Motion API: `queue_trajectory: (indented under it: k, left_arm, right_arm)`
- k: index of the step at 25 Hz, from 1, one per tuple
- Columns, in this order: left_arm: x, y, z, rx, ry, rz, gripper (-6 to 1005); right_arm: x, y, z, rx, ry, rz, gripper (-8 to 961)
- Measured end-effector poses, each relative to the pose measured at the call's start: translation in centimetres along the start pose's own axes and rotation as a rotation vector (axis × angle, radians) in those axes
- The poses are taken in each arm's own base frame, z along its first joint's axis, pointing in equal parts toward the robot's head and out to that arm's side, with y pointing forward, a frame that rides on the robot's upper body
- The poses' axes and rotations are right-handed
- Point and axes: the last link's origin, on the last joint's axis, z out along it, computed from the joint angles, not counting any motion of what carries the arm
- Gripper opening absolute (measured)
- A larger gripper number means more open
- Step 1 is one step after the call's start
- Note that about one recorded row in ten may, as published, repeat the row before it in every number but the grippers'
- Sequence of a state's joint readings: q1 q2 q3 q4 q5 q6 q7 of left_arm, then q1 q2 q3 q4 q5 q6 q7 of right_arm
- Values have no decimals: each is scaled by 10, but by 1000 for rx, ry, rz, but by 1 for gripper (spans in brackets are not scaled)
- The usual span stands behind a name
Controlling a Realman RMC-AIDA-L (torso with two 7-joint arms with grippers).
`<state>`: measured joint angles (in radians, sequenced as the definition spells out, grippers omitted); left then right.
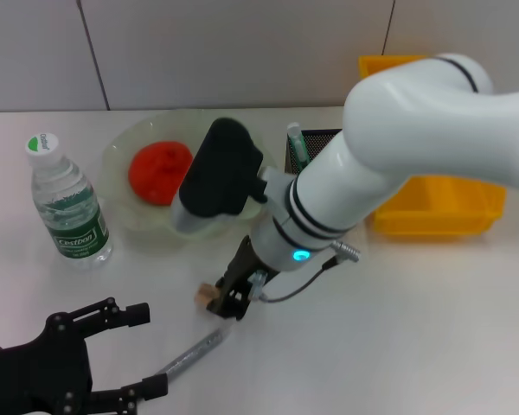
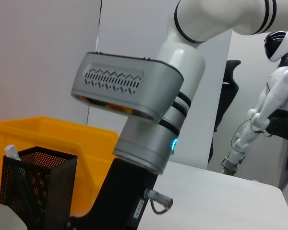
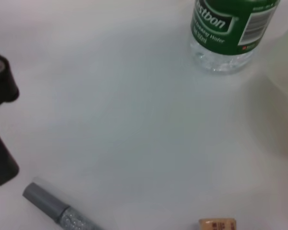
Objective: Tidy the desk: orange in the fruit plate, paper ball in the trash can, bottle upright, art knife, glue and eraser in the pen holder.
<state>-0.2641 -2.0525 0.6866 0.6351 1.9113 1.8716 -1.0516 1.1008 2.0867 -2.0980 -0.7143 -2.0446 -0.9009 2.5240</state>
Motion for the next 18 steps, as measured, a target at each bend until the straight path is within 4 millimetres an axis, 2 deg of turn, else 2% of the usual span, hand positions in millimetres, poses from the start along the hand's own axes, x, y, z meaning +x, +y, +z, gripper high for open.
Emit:
queue_trajectory:
  k: [2,3,4,5,6,7,8,12,14,18]
  left_arm:
    - [0,0,0,-1,3,-2,863]
    - [0,0,0,-1,3,-2,863]
    - [0,0,0,-1,3,-2,863]
    - [0,0,0,-2,2,-2,863]
    - [0,0,0,-3,1,-2,863]
    - [0,0,0,-3,0,-1,863]
    - [0,0,0,-3,0,-1,863]
    - [1,0,0,-3,0,2,863]
    - [3,-2,2,-11,2,7,863]
    - [5,-3,3,-18,1,6,863]
  right_arm:
    - [-3,-10,-16,13,-8,12,258]
    - [-3,-10,-16,13,-8,12,262]
    - [-3,-18,-33,38,-22,29,266]
    - [-3,-18,-33,38,-22,29,270]
    - [-5,-23,-44,58,-39,41,273]
    - [-4,-31,-67,112,-59,67,277]
    - [-4,-31,-67,112,-59,67,281]
    - [0,-47,-111,212,-89,124,297]
    - [4,-52,-126,250,-93,139,304]
    - [12,-57,-142,323,-78,156,320]
